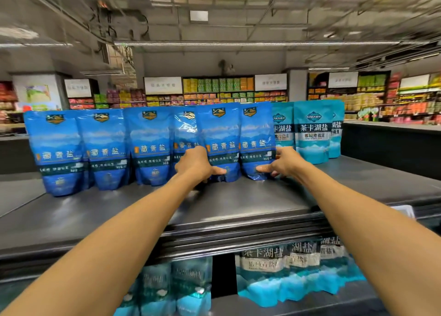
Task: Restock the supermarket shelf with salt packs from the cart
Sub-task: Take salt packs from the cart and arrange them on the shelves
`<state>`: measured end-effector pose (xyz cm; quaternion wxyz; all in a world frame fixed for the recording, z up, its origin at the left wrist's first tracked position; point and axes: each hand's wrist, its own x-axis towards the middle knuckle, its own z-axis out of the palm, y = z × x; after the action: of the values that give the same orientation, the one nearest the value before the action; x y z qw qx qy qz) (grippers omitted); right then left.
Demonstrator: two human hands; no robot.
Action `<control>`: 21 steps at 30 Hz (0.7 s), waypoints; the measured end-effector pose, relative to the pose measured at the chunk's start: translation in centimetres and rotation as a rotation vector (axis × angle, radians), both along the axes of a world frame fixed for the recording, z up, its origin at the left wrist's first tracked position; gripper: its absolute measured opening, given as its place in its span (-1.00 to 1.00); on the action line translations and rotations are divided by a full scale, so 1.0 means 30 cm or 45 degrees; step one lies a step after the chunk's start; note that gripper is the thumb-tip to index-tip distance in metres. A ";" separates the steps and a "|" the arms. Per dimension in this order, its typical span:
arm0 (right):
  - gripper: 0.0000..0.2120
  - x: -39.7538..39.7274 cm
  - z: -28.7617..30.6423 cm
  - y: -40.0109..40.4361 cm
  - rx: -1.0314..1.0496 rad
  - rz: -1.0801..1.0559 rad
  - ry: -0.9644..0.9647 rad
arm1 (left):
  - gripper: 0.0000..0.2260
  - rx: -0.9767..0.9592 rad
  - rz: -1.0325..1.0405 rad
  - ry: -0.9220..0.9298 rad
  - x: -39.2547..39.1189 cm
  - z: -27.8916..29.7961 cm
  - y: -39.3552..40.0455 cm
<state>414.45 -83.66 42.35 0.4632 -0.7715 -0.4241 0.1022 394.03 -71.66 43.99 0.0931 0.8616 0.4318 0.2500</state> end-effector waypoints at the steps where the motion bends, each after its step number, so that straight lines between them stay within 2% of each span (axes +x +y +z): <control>1: -0.67 0.000 0.000 0.011 -0.009 -0.021 -0.020 | -0.45 0.061 0.020 0.062 0.011 0.004 -0.003; 5: -0.64 0.007 0.002 0.037 -0.014 -0.082 -0.089 | -0.41 0.253 0.077 0.226 0.045 0.001 0.001; 11: -0.65 -0.006 0.006 0.016 -0.045 -0.111 -0.128 | -0.45 0.246 0.088 0.222 0.047 -0.017 -0.001; 13: -0.50 -0.018 0.015 -0.023 -0.151 -0.175 -0.264 | -0.53 0.294 0.058 0.190 0.025 -0.010 -0.023; 15: -0.34 -0.029 0.017 -0.084 -0.153 -0.254 -0.361 | -0.57 0.300 -0.026 0.048 -0.007 -0.001 -0.059; 16: -0.36 -0.035 0.015 -0.123 -0.071 -0.270 -0.350 | -0.57 0.279 -0.097 -0.046 -0.024 0.005 -0.086; 19: -0.76 -0.087 -0.009 -0.288 0.396 -0.193 -0.183 | -0.64 0.172 -0.324 -0.378 -0.070 0.010 -0.206; 21: -0.93 -0.131 -0.055 -0.426 0.685 -0.112 -0.109 | -0.76 0.002 -0.460 -0.663 -0.093 -0.006 -0.319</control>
<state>410.51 -96.43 40.69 0.6370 -0.6421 -0.4212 -0.0670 391.23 -81.24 43.79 0.2428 0.8316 0.2331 0.4418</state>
